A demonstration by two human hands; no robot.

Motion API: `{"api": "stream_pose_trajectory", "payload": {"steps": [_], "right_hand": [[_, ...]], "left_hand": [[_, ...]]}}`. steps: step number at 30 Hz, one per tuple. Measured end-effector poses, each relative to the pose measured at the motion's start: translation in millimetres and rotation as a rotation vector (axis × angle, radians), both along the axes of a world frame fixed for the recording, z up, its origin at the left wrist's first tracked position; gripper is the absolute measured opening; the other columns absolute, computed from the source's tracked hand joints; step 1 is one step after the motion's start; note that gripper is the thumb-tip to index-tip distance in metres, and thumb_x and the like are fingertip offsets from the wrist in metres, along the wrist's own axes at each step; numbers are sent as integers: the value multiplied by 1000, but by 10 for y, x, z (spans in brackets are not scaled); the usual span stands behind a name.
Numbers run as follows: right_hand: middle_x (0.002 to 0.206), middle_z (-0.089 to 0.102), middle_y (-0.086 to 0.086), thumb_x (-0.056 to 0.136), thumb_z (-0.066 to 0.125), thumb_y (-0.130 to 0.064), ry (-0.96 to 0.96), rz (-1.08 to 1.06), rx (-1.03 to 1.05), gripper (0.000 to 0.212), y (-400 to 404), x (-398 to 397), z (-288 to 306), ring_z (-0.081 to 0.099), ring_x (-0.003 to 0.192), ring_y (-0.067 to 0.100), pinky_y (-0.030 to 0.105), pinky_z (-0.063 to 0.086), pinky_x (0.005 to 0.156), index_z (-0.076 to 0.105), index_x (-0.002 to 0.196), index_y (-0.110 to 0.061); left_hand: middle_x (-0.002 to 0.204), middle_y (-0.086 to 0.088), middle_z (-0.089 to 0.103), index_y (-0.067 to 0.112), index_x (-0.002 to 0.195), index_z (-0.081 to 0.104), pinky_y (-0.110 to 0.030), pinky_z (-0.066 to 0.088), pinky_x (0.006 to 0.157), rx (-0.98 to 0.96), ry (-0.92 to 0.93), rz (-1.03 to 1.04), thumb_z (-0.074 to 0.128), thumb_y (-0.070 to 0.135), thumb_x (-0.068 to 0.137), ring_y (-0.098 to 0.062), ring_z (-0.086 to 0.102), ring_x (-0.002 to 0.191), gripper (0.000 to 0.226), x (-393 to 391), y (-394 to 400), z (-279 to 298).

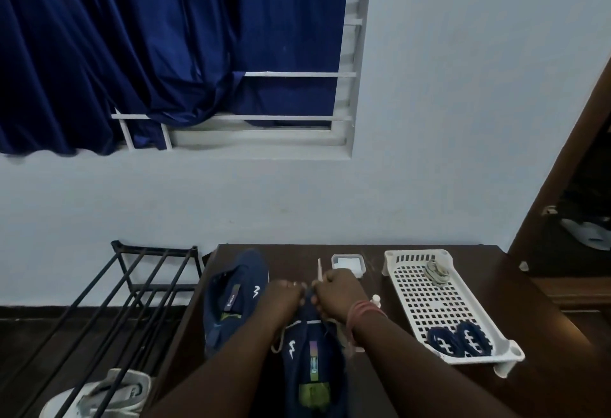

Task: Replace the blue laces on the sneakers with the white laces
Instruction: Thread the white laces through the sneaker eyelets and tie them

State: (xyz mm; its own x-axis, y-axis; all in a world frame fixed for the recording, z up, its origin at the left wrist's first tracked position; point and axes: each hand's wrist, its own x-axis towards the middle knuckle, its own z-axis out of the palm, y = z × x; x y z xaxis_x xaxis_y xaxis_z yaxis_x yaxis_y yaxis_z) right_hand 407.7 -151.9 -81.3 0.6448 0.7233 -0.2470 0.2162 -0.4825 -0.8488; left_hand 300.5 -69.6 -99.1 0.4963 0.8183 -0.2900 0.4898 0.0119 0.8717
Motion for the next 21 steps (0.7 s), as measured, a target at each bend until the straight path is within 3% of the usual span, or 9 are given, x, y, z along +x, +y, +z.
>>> {"api": "stream_pose_trajectory", "payload": {"steps": [2,5,8,10,13,18,20,21], "right_hand": [[65,65,13,88,57,-19,40,-58,91,21,0,-55,292,56,51,21,35,52,56,58,68,-12],[56,50,5,88,59,-23,-69,-112,154,28,30,-39,662,44,51,18,24,36,51,56,62,-11],[56,51,6,86,62,-25,-85,-137,276,31,76,-54,1041,48,57,20,31,45,63,61,64,-3],[68,62,5,89,60,-25,-58,-125,326,28,87,-60,1283,53,64,16,29,47,69,71,79,-1],[79,65,-4,98,51,-24,-66,-111,383,31,78,-44,1559,56,71,8,19,41,63,75,92,-7],[84,65,-2,105,41,-25,-130,-81,468,36,56,2,1892,57,75,8,16,40,59,72,99,-8],[85,66,3,104,43,-27,-170,-56,494,36,49,32,2031,57,74,10,20,41,62,73,98,-9],[83,66,4,104,44,-27,-177,-45,508,36,53,53,2098,56,71,11,22,42,63,74,96,-9]], "left_hand": [[64,-7,61,9,73,65,-32,44,66,-34,-161,35,62,33,92,-21,55,64,31,21,46,364],[63,-4,59,6,89,71,-26,47,56,-32,-304,22,57,36,98,-19,56,58,34,38,165,948],[66,0,57,10,96,73,-26,44,57,45,-395,-24,54,36,100,-13,51,56,32,88,235,1548],[71,1,57,13,99,73,-27,45,60,93,-446,-45,54,33,99,-13,50,60,28,108,247,1886],[73,3,54,15,103,71,-26,44,60,126,-493,-64,52,28,100,-11,47,61,23,149,254,2306],[73,2,50,13,104,68,-25,32,54,225,-510,-63,46,34,103,-10,36,56,30,236,316,2895],[83,-3,59,12,111,66,-26,39,56,254,-460,-45,54,47,96,-13,48,61,40,267,320,3023],[92,-5,65,12,118,65,-29,49,65,270,-427,-30,58,54,90,-16,60,73,51,275,309,3053]]}}
